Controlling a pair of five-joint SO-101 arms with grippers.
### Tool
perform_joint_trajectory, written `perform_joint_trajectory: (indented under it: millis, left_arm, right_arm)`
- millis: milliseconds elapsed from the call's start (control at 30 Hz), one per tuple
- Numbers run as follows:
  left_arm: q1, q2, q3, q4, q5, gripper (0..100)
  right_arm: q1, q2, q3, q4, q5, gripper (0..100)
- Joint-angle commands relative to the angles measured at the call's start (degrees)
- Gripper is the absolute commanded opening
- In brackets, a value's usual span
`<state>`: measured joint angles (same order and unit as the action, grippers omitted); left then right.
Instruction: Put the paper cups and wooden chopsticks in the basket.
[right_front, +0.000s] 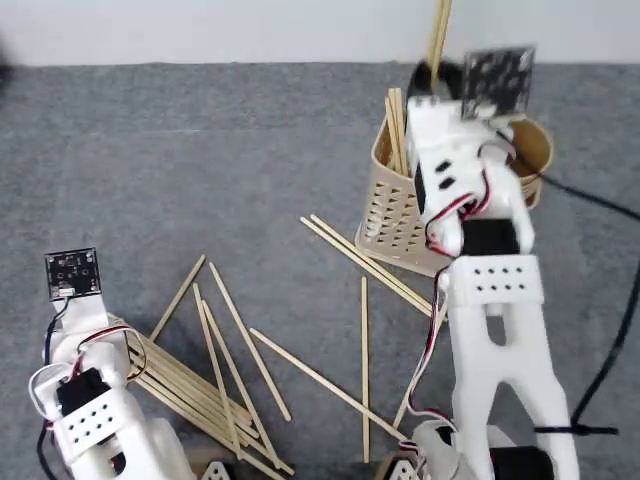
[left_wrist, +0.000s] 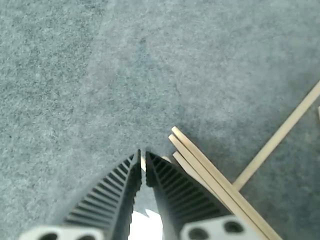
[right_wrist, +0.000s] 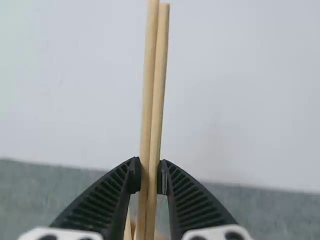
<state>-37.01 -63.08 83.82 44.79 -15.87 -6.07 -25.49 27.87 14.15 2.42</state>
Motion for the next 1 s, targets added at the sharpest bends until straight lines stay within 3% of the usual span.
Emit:
perform_joint_trajectory:
  millis: [0, 100, 167, 400, 633, 833, 967]
  left_arm:
    - [0.6, -1.5, -0.3, -1.5, -0.3, 2]
    - [0.6, -1.5, -0.3, -1.5, -0.3, 2]
    - [0.6, -1.5, -0.3, -1.5, -0.3, 2]
    - [0.5, -1.6, -1.8, -1.0, -0.3, 2]
    - [0.6, -1.1, -16.6, 15.1, -0.3, 2]
    - [0.7, -1.0, -26.4, 28.7, -0.4, 6]
    - [0.7, -0.4, -25.8, 30.8, -2.3, 7]
  right_arm:
    - [0.3, -4.4, 1.6, 0.4, 0.0, 6.7]
    - [0.2, -5.4, 0.3, 4.5, 0.0, 15.1]
    - [0.2, -6.1, -2.0, 7.8, -0.2, 15.2]
    - [-2.2, -12.8, -5.5, 23.5, -0.4, 1.7]
    - [-10.7, -24.4, 2.3, 44.8, -0.5, 0.9]
    - [-12.2, -32.6, 21.5, 38.9, -2.2, 0.9]
    - [-11.9, -35.8, 32.8, 31.1, -6.4, 0.9]
